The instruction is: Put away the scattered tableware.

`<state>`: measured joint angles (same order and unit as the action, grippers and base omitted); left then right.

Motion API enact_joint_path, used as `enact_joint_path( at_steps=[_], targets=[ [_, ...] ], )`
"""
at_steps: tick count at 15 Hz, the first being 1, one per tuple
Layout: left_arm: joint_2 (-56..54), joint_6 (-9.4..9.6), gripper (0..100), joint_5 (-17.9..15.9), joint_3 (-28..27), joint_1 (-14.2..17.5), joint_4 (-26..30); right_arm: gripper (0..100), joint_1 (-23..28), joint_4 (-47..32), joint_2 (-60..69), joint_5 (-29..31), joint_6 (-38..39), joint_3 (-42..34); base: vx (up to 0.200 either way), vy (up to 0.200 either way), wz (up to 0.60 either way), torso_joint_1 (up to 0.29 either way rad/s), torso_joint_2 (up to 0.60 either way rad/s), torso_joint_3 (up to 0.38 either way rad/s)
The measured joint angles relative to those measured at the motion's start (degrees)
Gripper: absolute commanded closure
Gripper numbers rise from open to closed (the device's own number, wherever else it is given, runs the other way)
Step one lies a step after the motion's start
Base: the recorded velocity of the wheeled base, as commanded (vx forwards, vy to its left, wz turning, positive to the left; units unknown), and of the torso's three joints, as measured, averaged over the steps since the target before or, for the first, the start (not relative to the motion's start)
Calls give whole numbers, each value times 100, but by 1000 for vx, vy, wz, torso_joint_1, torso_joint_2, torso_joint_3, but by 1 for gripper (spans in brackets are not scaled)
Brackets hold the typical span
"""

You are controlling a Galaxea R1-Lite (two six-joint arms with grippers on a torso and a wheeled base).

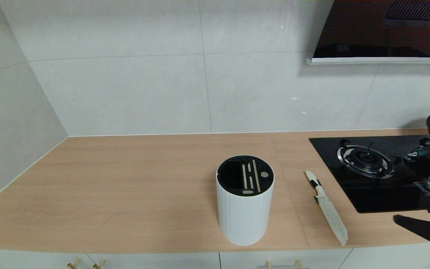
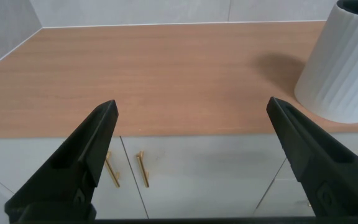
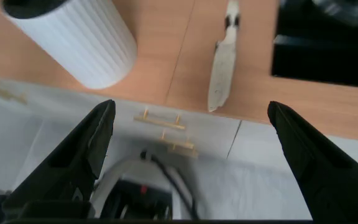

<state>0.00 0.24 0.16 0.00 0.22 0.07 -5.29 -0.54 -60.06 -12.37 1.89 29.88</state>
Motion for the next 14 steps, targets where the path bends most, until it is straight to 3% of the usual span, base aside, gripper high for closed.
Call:
enact_joint_path(
  at_steps=[6,14],
  targets=[
    [0,2,0,-2,0,2,2,0,-197,2013,-2868,384,-94,549,0,0,0,0,0,0],
    [0,2,0,0,0,2,2,0,-440,3701,-5087,1057,-306,788,0,0,0,0,0,0]
  ],
)
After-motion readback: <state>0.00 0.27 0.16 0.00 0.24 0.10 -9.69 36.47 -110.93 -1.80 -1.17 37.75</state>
